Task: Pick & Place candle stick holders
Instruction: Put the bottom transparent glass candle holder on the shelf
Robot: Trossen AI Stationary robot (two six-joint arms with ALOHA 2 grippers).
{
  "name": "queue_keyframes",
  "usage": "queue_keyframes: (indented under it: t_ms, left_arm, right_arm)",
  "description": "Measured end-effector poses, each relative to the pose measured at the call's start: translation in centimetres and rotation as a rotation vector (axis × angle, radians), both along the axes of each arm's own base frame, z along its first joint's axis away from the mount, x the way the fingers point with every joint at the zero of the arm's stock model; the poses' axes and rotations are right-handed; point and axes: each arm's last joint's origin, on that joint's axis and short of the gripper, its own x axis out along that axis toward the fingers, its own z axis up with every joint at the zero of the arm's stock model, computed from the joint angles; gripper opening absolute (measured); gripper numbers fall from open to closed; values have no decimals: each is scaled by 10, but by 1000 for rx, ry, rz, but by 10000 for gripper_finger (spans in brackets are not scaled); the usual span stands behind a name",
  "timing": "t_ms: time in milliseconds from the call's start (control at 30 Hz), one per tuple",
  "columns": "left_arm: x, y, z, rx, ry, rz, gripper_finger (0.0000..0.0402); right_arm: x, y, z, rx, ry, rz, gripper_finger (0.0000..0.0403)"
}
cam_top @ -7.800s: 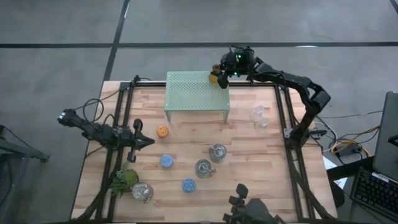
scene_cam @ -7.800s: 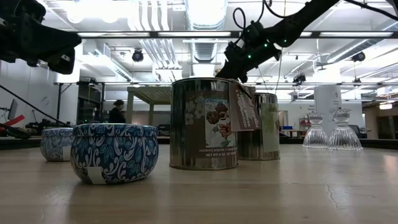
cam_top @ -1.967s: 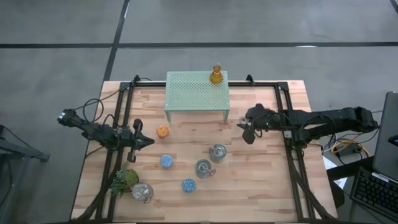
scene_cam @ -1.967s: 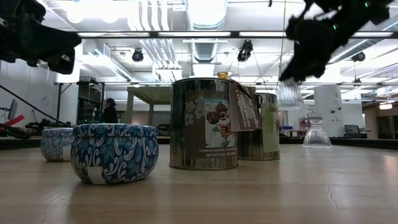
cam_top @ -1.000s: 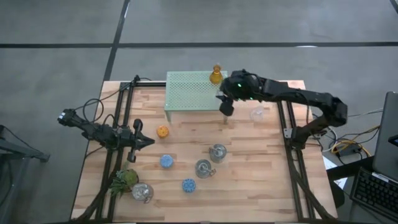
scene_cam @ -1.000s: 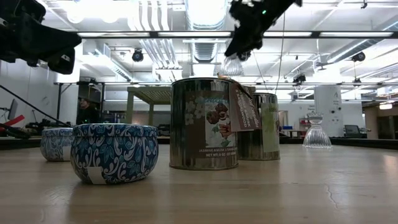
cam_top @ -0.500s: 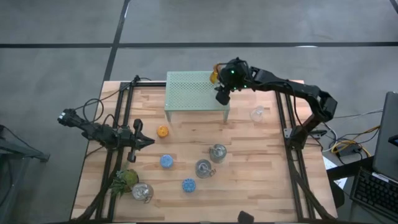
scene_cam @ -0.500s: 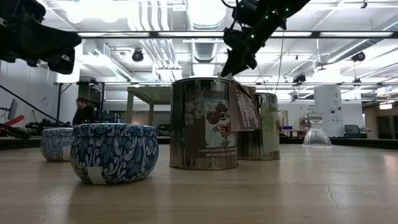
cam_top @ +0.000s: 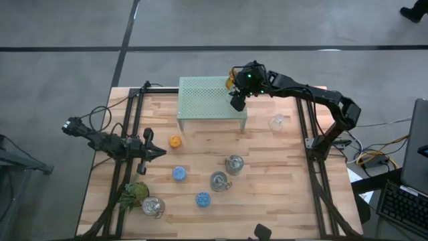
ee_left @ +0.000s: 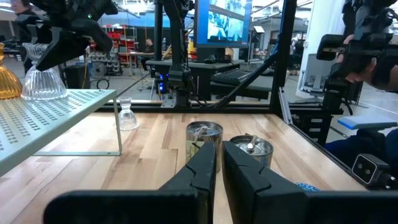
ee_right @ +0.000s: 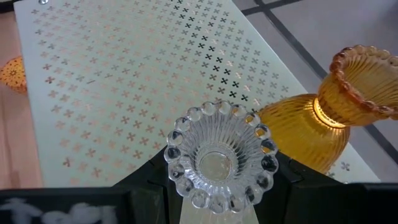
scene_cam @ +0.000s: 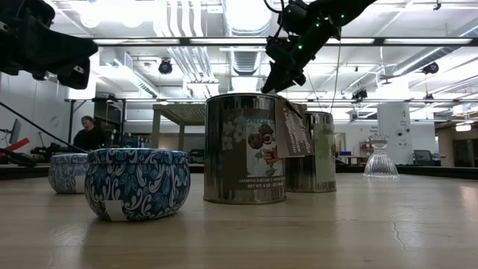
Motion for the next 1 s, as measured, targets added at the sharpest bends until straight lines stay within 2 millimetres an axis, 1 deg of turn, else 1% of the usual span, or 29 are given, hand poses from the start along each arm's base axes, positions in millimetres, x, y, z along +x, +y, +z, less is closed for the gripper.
queue_keyframes:
  t_ms: [200,633,1000]
  left_arm:
    - [0,0,0,0,0,0,30]
    - [0,0,0,0,0,0,30]
    - [0,0,0,0,0,0,30]
  right_arm:
    - [-2,-3,0,2,0,-12,135]
    - [-1,-4,0,-18,-5,-5,173]
    - [0,-4,1,-28,-18,26,222]
